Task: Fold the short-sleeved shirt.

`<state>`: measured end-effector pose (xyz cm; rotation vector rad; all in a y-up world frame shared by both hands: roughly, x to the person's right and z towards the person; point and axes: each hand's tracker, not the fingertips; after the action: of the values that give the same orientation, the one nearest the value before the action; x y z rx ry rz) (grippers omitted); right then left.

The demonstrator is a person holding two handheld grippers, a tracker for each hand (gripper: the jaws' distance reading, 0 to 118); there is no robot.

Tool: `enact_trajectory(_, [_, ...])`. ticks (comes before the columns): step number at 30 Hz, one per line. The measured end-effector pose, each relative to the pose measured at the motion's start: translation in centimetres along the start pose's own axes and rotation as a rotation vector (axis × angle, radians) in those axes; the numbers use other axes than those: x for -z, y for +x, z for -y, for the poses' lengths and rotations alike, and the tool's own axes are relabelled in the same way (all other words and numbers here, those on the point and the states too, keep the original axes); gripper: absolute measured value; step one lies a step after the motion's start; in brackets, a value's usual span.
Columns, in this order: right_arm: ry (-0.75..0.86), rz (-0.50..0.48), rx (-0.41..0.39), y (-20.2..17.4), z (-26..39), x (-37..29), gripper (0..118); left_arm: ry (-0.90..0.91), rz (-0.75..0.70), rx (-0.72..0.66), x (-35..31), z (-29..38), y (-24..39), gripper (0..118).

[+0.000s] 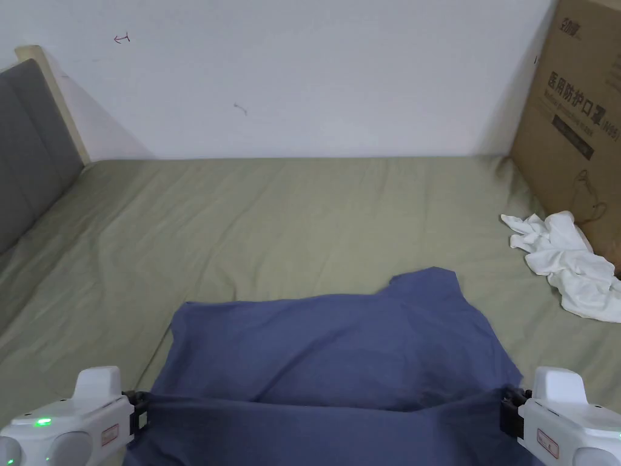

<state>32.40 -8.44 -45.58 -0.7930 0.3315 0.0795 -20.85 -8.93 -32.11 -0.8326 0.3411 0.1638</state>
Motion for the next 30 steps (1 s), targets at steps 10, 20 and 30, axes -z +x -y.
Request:
enact_trajectory(10, [-0.233,0.040,0.097,-0.7,0.3,8.2,3,-0.242,-0.079,0.047,10.2,0.4,1.8,3])
enact_trajectory(20, [0.010,-0.010,0.045,-2.1,-3.2,-0.8,78,-0.027,-0.008,0.033,2.2,-2.6,3.6,103])
enact_trajectory(30, [0.474,0.022,-0.059,-4.7,-4.8,-15.3,92,0.495,0.002,-0.007,-13.6,-3.4,7.3,103])
